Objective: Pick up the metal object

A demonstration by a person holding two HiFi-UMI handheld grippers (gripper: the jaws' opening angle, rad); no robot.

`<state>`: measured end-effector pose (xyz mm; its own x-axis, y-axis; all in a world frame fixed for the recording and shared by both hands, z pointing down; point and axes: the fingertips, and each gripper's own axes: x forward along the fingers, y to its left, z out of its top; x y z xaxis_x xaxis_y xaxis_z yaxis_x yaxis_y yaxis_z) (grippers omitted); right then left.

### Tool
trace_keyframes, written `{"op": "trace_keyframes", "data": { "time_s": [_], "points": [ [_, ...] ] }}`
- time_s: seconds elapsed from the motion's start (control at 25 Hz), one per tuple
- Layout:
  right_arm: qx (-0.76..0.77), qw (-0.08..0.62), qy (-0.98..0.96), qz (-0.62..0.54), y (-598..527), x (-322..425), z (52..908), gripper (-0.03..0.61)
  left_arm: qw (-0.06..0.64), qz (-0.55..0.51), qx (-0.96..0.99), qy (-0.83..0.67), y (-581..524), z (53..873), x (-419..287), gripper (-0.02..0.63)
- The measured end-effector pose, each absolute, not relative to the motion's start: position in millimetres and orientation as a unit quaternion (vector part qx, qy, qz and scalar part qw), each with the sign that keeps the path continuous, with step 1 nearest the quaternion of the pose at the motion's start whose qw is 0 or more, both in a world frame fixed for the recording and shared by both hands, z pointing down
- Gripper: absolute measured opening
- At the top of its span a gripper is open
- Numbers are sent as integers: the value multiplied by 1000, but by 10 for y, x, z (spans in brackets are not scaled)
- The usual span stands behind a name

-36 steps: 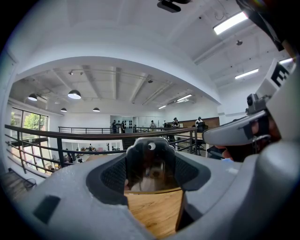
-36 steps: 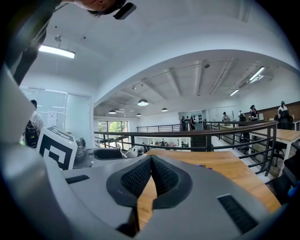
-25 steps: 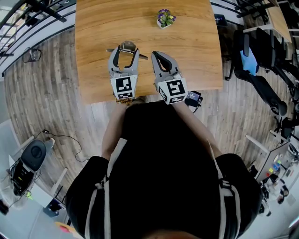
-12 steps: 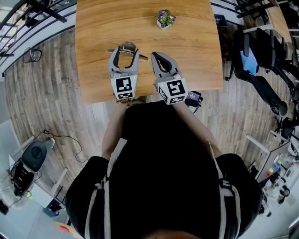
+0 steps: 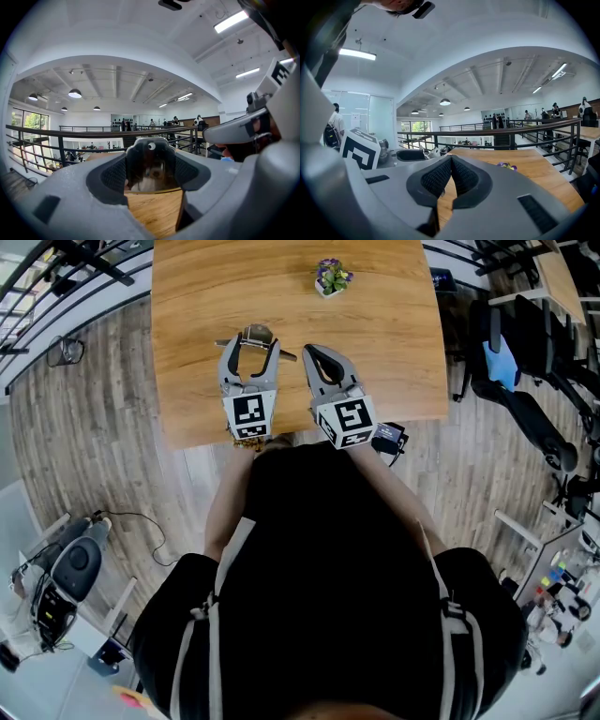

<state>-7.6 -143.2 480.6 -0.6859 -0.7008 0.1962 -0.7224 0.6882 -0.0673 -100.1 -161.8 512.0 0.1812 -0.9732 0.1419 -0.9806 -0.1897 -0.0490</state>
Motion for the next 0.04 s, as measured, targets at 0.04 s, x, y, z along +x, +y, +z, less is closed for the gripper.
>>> {"op": "trace_keyframes", "data": {
  "time_s": [0.04],
  "points": [
    [388,78,-916,70,-1434,-77,4811,0,27,71,768,-636,-1620,5132,-1001,298]
  ]
}}
